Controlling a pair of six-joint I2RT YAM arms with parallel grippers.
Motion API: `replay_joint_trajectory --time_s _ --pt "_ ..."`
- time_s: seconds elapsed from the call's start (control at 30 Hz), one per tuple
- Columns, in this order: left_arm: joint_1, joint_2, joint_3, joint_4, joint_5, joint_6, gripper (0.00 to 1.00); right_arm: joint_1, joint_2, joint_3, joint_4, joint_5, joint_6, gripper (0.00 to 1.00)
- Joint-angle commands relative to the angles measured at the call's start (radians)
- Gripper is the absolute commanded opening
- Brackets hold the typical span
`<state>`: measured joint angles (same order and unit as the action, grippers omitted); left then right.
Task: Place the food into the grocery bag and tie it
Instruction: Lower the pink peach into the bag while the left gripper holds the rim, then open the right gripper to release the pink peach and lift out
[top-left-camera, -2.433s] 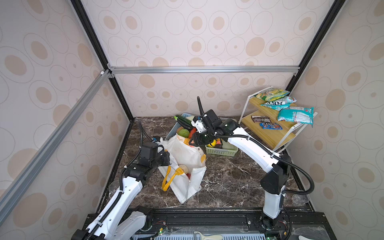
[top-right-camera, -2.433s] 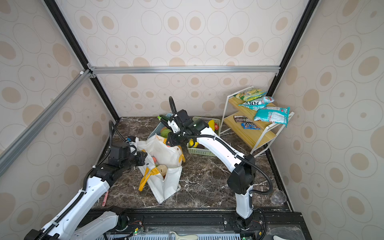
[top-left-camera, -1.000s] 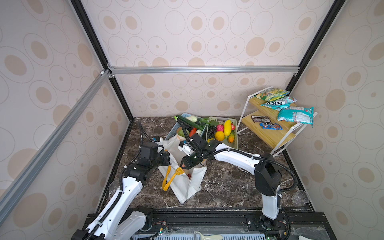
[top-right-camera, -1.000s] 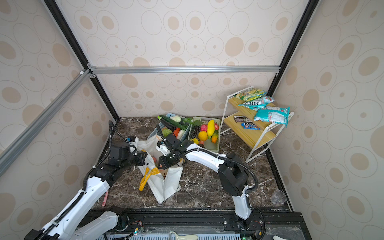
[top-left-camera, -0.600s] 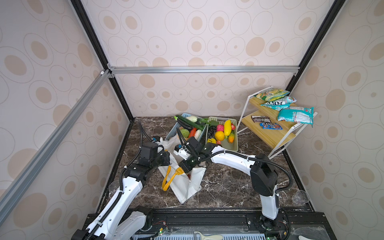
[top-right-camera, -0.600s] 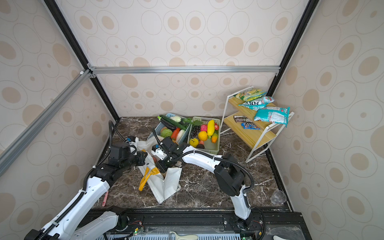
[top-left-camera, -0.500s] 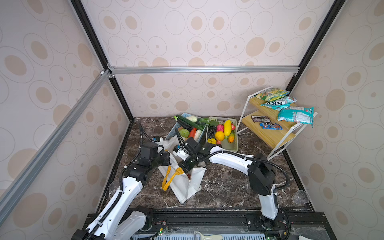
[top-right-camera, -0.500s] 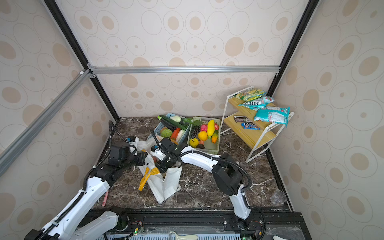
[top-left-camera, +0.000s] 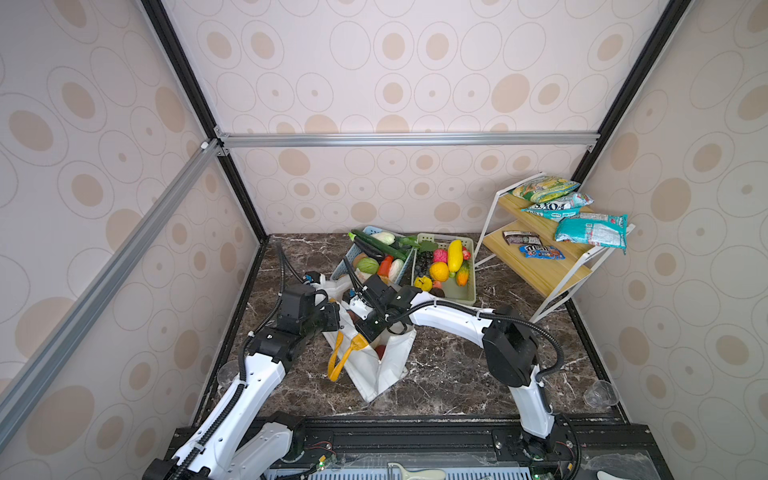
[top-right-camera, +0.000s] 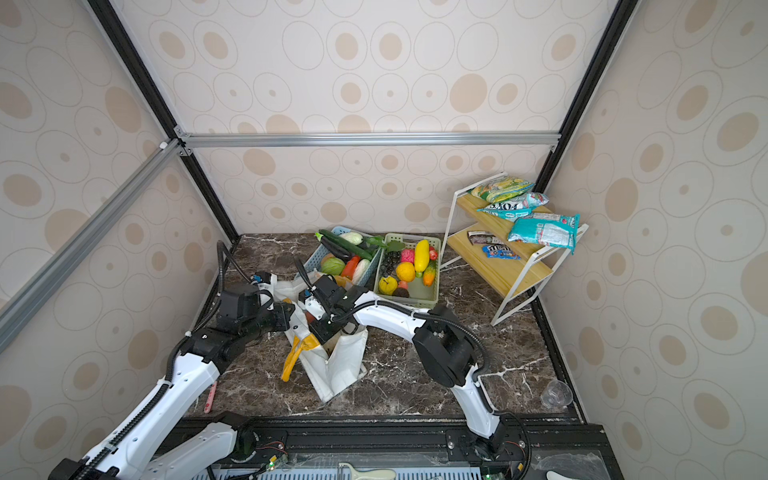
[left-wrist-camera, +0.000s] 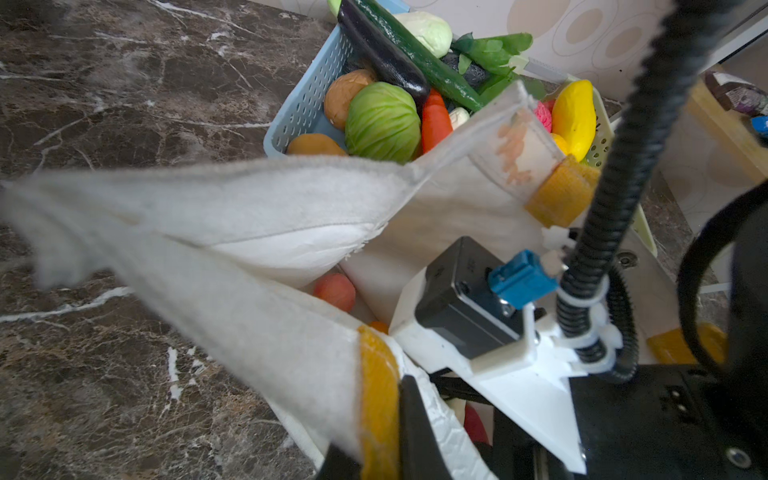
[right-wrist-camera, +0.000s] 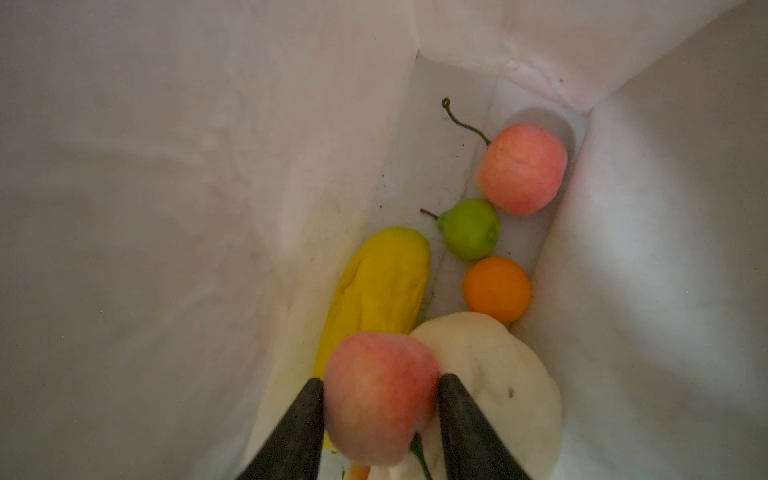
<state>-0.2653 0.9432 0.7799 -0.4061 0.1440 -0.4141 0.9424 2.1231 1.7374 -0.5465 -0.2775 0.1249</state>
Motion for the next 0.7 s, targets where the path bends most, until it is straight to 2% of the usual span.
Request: replay_joint_trajectory --time_s 0.0,0.4,0.67 --pt "0.009 -0.013 0.032 0.012 -0.014 0.008 0.00 0.001 0.054 0.011 -0.108 0.091 -0.002 0.50" --pt "0.008 -0.014 0.029 0.006 -0.031 0.014 0.00 0.001 -0.077 0.008 -0.090 0.071 0.022 0.59" --pt "0.010 -0.023 0.023 0.001 -0.039 0.013 0.00 0.000 -0.195 0.010 -0.098 0.080 0.047 0.60"
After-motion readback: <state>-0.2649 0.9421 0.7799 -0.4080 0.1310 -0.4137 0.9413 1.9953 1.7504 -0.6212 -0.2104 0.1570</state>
